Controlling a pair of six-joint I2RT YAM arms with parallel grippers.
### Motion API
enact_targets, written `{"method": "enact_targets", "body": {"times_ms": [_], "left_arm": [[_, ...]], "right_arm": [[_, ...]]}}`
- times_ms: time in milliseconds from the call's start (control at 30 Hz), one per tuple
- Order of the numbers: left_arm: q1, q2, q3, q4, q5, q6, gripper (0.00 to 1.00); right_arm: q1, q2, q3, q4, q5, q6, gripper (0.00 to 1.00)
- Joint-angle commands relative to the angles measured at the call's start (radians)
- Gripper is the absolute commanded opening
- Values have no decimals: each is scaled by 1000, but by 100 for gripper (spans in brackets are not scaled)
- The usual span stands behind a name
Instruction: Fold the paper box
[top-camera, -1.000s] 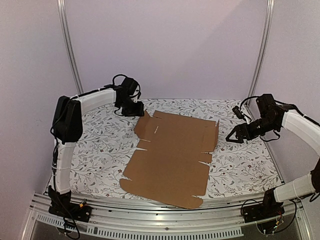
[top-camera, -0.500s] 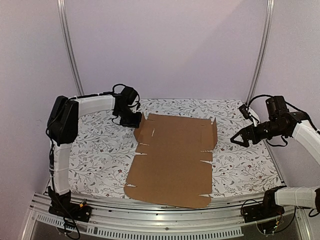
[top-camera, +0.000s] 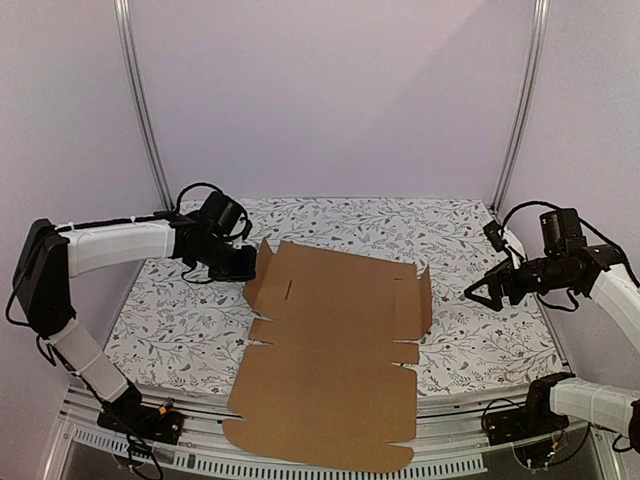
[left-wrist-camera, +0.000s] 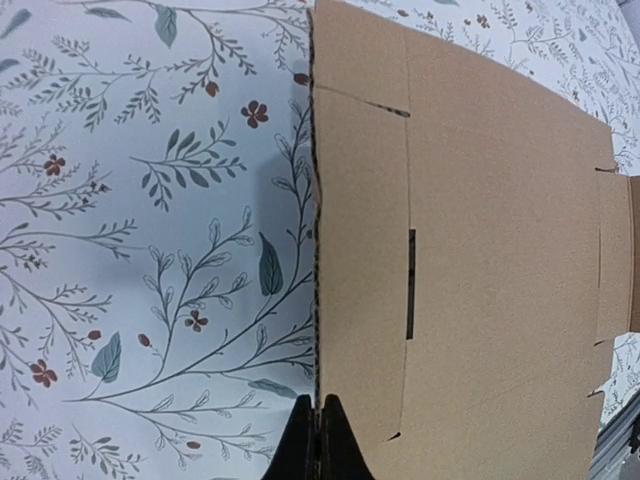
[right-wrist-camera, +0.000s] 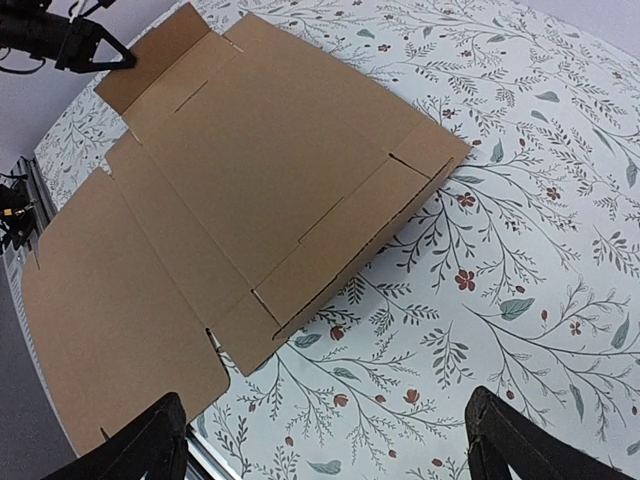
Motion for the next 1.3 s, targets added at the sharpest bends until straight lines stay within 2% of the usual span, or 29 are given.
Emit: {"method": "enact_targets", "body": {"times_ms": [0, 200, 367, 500, 633, 833, 1067, 1267], "left_arm": [[-14, -99, -121, 112, -57, -88, 0], [-27, -193, -271, 267, -81, -137, 0], [-55, -215, -341, 438, -105, -54, 0], [-57, -206, -410, 651, -112, -9, 0], [-57, -191, -448, 803, -94, 41, 0], [-60, -207, -486, 936, -6, 110, 0], [-89, -251, -540, 989, 6, 231, 0], [-122, -285, -583, 1020, -6, 304, 0]], "right_arm": [[-40, -7, -10, 53, -48, -8, 95], [-66, 0, -21, 62, -58, -7, 95], [-67, 63, -16, 64, -57, -17, 96], [-67, 112, 23, 27, -49, -33, 96], [-67, 164, 188, -110, -84, -88, 96], [-67, 364, 472, -263, -101, -219, 93], [-13, 613, 792, -299, -72, -274, 91], [75, 777, 911, -334, -14, -375, 89]]}}
